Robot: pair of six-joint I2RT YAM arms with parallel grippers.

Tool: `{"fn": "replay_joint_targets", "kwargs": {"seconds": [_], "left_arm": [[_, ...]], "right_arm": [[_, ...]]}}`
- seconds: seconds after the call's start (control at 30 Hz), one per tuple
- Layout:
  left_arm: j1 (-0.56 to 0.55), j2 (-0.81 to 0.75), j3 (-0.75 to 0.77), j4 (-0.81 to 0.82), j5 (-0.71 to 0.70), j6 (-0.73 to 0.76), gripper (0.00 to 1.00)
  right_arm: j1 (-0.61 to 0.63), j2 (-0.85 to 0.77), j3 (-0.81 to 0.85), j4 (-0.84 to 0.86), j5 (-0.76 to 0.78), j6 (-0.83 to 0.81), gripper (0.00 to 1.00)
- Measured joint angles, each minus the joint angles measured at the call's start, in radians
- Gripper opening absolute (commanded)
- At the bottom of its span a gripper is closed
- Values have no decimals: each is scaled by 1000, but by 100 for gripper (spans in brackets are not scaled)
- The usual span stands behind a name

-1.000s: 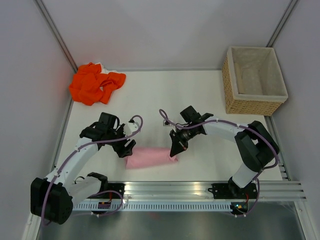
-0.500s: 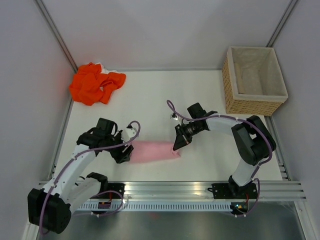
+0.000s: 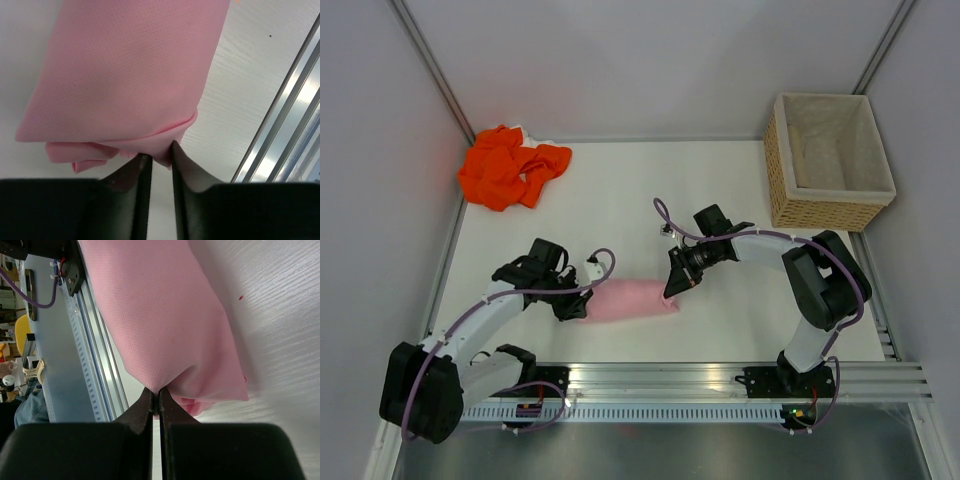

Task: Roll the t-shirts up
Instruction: Roll the tshirt

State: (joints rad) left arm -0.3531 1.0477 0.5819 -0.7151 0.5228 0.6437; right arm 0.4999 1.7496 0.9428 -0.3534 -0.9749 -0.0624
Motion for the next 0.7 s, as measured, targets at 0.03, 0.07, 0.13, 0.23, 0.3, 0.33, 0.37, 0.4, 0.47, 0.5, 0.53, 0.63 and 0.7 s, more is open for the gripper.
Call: {"fn": "replay_joint_targets", "kwargs": {"seconds": [0.03, 0.07, 0.13, 0.23, 0.3, 0.33, 0.37, 0.4, 0.47, 0.5, 0.53, 0.63, 0.7], "left_arm": [[-3, 11, 0, 7, 0, -1, 12], [-3, 18, 0, 14, 1, 1, 3], [-3, 21, 0, 23, 1, 3, 2], [-3, 16, -7, 36, -11, 18, 2], [-3, 3, -31, 45, -35, 45, 2], [-3, -9, -53, 47, -58, 67, 2], [-3, -21, -76, 49, -74, 85, 2], [-5, -31, -92, 48, -80, 98, 2], [-8, -51, -114, 43, -85, 122, 2], [-9, -57, -115, 42, -85, 129, 2], [-9, -61, -115, 45, -85, 133, 2], [-9, -64, -110, 37, -76, 137, 4], [-9, -64, -99, 28, -69, 136, 18]], "right_arm": [[0, 0, 0, 0, 2, 0, 0], [0, 0, 0, 0, 3, 1, 0], [0, 0, 0, 0, 5, 3, 0], [0, 0, 0, -7, 7, 1, 0], [-2, 0, 0, -21, 8, -10, 0], [-5, 0, 0, -29, 8, -14, 0], [-8, 0, 0, -35, 8, -18, 0], [-12, 0, 0, -41, 7, -23, 0], [-18, 0, 0, -54, 7, -32, 0], [-18, 0, 0, -58, 7, -36, 0], [-18, 0, 0, -60, 7, -39, 0], [-18, 0, 0, -66, 7, -40, 0], [-19, 0, 0, -68, 8, -42, 0]]}}
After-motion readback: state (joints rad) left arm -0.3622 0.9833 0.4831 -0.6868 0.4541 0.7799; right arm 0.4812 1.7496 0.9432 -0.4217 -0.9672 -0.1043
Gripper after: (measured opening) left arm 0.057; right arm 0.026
